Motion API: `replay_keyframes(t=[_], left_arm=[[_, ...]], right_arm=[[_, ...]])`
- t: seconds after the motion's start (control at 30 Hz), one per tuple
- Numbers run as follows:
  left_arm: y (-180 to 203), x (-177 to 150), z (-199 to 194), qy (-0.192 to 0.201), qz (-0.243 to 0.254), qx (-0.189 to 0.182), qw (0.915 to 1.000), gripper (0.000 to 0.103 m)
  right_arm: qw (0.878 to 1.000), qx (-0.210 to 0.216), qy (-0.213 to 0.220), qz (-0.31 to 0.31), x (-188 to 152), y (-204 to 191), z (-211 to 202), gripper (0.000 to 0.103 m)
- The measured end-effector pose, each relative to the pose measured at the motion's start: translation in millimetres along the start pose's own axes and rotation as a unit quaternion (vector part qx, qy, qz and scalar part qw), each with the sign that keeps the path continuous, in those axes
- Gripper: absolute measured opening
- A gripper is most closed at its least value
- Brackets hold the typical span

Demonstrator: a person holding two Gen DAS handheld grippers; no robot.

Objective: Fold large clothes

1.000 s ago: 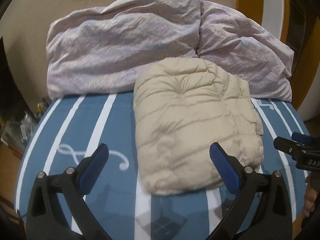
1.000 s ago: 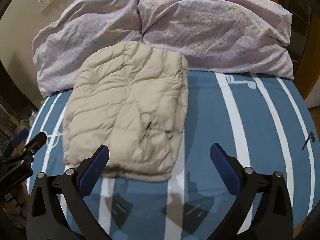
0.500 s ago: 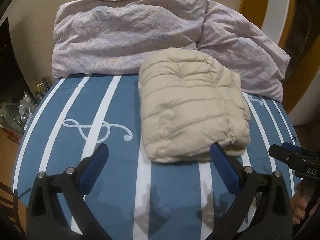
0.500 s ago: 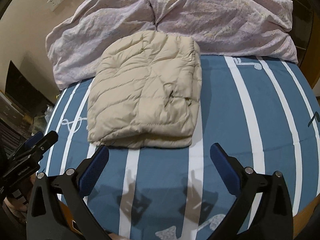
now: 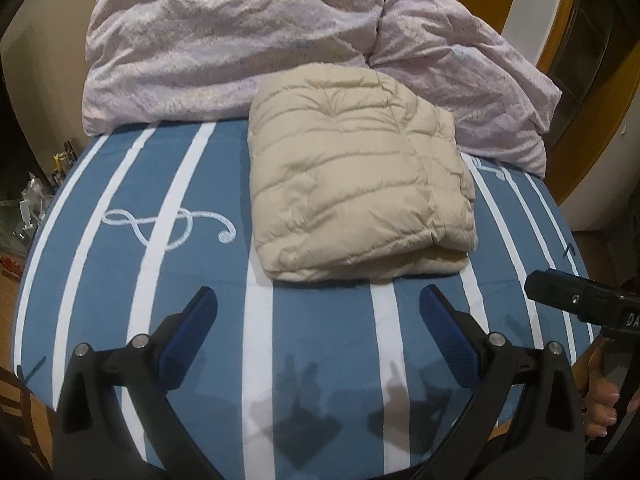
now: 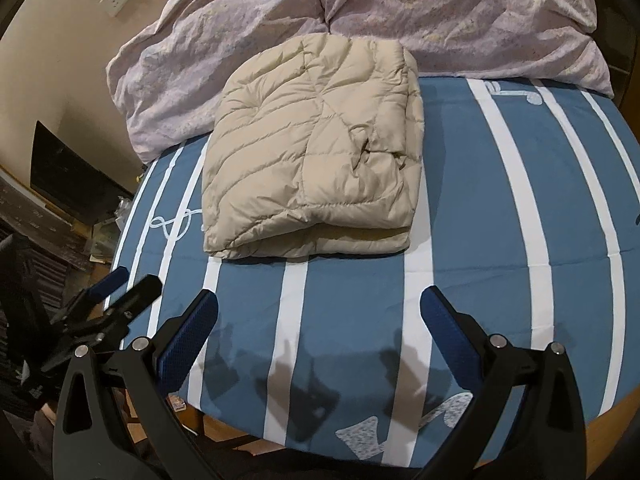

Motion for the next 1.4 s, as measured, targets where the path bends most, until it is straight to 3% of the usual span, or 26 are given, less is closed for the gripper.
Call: replay_keyframes(t=[1.4], left_arm=[[19, -15, -15, -0.002, -0.017, -0.047, 0.9987, 0.1]], right_arm=[[1.0, 0.002, -0.019, 0.01, -25, 2, -10, 0.102]])
Point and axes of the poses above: each gripper's, at about its wrist camera, not at the fingertips, and z roughly the way its jaws point, y to its right, x to its top, the point moved 9 cm from there along z, roughly the way its jaws point, and after that the axes turned 2 degrees about z, right-handed, at the moved point
